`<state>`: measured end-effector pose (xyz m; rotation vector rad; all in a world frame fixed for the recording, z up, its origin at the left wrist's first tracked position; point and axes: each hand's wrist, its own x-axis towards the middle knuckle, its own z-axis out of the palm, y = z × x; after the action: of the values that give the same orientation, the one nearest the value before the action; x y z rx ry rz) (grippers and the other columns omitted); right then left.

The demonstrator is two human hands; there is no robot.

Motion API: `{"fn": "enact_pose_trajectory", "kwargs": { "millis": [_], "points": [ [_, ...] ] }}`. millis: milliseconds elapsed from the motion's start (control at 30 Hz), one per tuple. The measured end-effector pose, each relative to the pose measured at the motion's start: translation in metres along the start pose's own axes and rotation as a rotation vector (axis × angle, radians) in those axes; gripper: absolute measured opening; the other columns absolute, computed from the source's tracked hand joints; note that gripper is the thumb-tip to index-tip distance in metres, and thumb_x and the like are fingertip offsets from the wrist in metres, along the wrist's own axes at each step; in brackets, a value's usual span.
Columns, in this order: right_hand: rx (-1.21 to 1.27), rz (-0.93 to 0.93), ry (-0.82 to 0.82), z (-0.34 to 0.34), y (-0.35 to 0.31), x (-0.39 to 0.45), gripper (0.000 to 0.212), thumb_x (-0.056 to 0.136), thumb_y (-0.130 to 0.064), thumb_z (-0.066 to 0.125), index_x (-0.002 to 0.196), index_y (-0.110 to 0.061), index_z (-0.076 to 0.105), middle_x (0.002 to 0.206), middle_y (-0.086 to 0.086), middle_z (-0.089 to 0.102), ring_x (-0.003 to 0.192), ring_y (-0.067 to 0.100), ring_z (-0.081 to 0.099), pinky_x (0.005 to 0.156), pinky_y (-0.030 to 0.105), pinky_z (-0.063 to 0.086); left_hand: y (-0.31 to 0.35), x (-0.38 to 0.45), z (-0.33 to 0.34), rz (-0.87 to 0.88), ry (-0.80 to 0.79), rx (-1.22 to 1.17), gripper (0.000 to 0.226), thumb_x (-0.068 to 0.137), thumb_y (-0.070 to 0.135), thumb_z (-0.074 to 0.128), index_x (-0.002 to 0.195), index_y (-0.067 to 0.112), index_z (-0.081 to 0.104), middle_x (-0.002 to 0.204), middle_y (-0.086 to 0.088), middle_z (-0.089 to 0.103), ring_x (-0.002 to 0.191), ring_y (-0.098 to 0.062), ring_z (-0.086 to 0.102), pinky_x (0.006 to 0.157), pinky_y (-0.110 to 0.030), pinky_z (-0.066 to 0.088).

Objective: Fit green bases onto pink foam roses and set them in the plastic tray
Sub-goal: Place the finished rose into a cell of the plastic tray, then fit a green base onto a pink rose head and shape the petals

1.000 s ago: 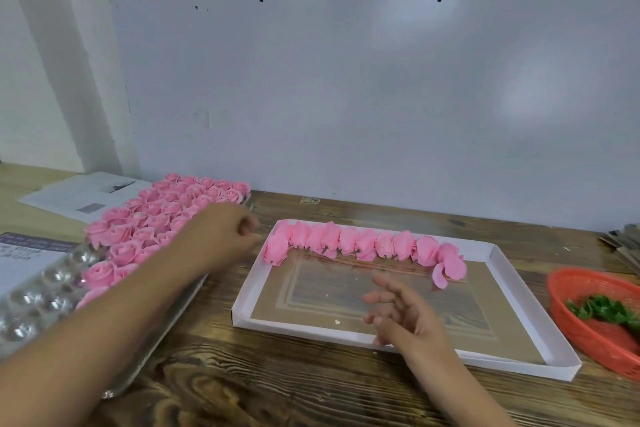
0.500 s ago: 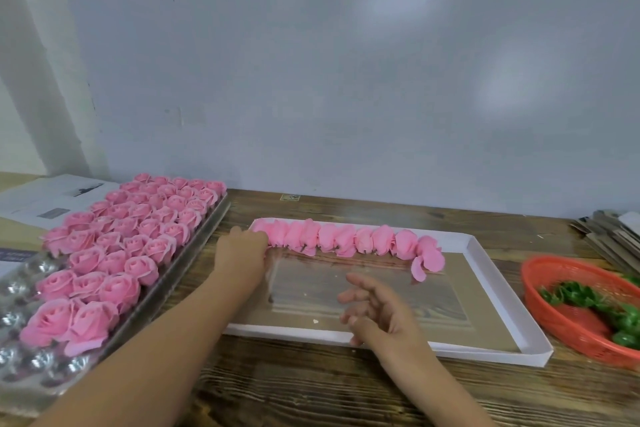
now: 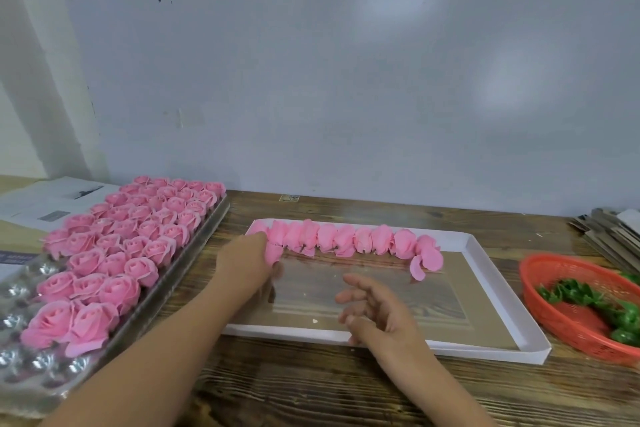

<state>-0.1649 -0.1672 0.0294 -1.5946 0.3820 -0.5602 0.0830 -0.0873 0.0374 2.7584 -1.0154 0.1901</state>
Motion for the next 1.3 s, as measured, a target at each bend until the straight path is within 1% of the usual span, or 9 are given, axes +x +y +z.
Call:
{"fn": "enact_pose_trajectory", "kwargs": {
  "millis": [167, 233, 367, 467, 567, 700, 900, 1133, 1300],
  "points": [
    [0.036, 0.011, 0.011, 0.0, 0.0, 0.0, 0.045, 0.089, 0.014, 0.054, 0.118, -0.019, 0.06, 0.102, 0.007, 0.066, 0.081, 0.014, 0.059, 0.062, 0.024, 0.053, 0.01, -0.02, -0.002, -0.152, -0.144, -0.684, 0.029, 0.079, 0.028, 0.078, 0.103, 0.022, 0.063, 0.102, 0.001, 0.068, 0.095, -0.02, 0.066, 0.085, -0.036, 0.057],
    [0.071, 0.026, 0.034, -0.001, 0.0, 0.001, 0.041, 0.089, 0.015, 0.053, 0.115, -0.016, 0.062, 0.101, 0.009, 0.067, 0.079, 0.016, 0.06, 0.062, 0.025, 0.053, 0.016, -0.028, -0.004, -0.254, -0.282, -0.993, 0.03, 0.077, 0.012, 0.081, 0.1, 0.021, 0.064, 0.102, -0.002, 0.069, 0.092, -0.019, 0.067, 0.076, -0.037, 0.058],
    [0.136, 0.077, 0.079, -0.002, 0.002, 0.004, 0.026, 0.089, 0.015, 0.053, 0.102, -0.005, 0.066, 0.089, 0.007, 0.073, 0.068, 0.013, 0.067, 0.061, 0.023, 0.055, 0.03, -0.041, -0.011, -0.283, -0.42, -1.338, 0.015, 0.084, 0.005, 0.077, 0.097, 0.012, 0.073, 0.081, -0.003, 0.071, 0.068, -0.011, 0.062, 0.061, -0.021, 0.052],
    [0.155, 0.096, 0.122, -0.002, 0.003, 0.006, 0.012, 0.089, 0.006, 0.062, 0.098, -0.001, 0.066, 0.085, 0.014, 0.074, 0.069, 0.017, 0.07, 0.064, 0.024, 0.058, 0.04, -0.059, -0.017, -0.258, -0.475, -1.513, 0.015, 0.085, 0.007, 0.077, 0.099, 0.011, 0.075, 0.079, -0.002, 0.072, 0.07, -0.01, 0.063, 0.064, -0.021, 0.054],
    [0.175, 0.115, 0.159, -0.002, 0.004, 0.008, 0.013, 0.087, -0.007, 0.071, 0.099, -0.004, 0.069, 0.087, 0.018, 0.074, 0.078, 0.023, 0.073, 0.075, 0.028, 0.06, 0.049, -0.079, -0.018, -0.134, -0.414, -1.479, 0.024, 0.083, 0.012, 0.081, 0.105, 0.02, 0.076, 0.093, 0.002, 0.079, 0.087, -0.012, 0.069, 0.082, -0.027, 0.056],
    [0.249, 0.14, 0.174, -0.002, 0.002, 0.008, 0.017, 0.083, -0.013, 0.074, 0.099, -0.007, 0.071, 0.087, 0.014, 0.076, 0.086, 0.022, 0.074, 0.071, 0.023, 0.058, 0.061, -0.1, -0.017, 0.067, -0.294, -1.331, 0.032, 0.08, 0.019, 0.084, 0.109, 0.028, 0.074, 0.097, 0.008, 0.079, 0.093, -0.005, 0.073, 0.075, -0.014, 0.054],
    [0.3, 0.123, 0.203, -0.001, -0.002, 0.007, 0.022, 0.081, -0.009, 0.076, 0.101, -0.005, 0.07, 0.087, 0.015, 0.075, 0.08, 0.02, 0.073, 0.068, 0.022, 0.056, 0.071, -0.109, -0.013, 0.215, -0.071, -1.193, 0.039, 0.07, 0.043, 0.075, 0.108, 0.048, 0.071, 0.101, 0.019, 0.076, 0.098, -0.001, 0.069, 0.091, -0.031, 0.054],
    [0.245, 0.057, 0.194, 0.0, -0.003, 0.004, 0.025, 0.079, -0.007, 0.077, 0.103, -0.011, 0.071, 0.092, 0.013, 0.076, 0.085, 0.021, 0.072, 0.074, 0.027, 0.06, 0.072, -0.118, -0.011, 0.301, 0.057, -1.009, 0.044, 0.075, 0.042, 0.074, 0.113, 0.06, 0.061, 0.11, 0.036, 0.066, 0.109, 0.01, 0.059, 0.088, -0.007, 0.042],
    [0.253, 0.02, 0.196, -0.003, -0.003, 0.003, 0.02, 0.08, -0.01, 0.077, 0.099, -0.013, 0.073, 0.091, 0.017, 0.073, 0.082, 0.021, 0.069, 0.072, 0.029, 0.059, 0.072, -0.12, -0.012, 0.285, 0.05, -1.219, 0.044, 0.074, 0.039, 0.066, 0.115, 0.053, 0.062, 0.118, 0.024, 0.068, 0.112, -0.001, 0.064, 0.087, -0.016, 0.051]
  ]
}}
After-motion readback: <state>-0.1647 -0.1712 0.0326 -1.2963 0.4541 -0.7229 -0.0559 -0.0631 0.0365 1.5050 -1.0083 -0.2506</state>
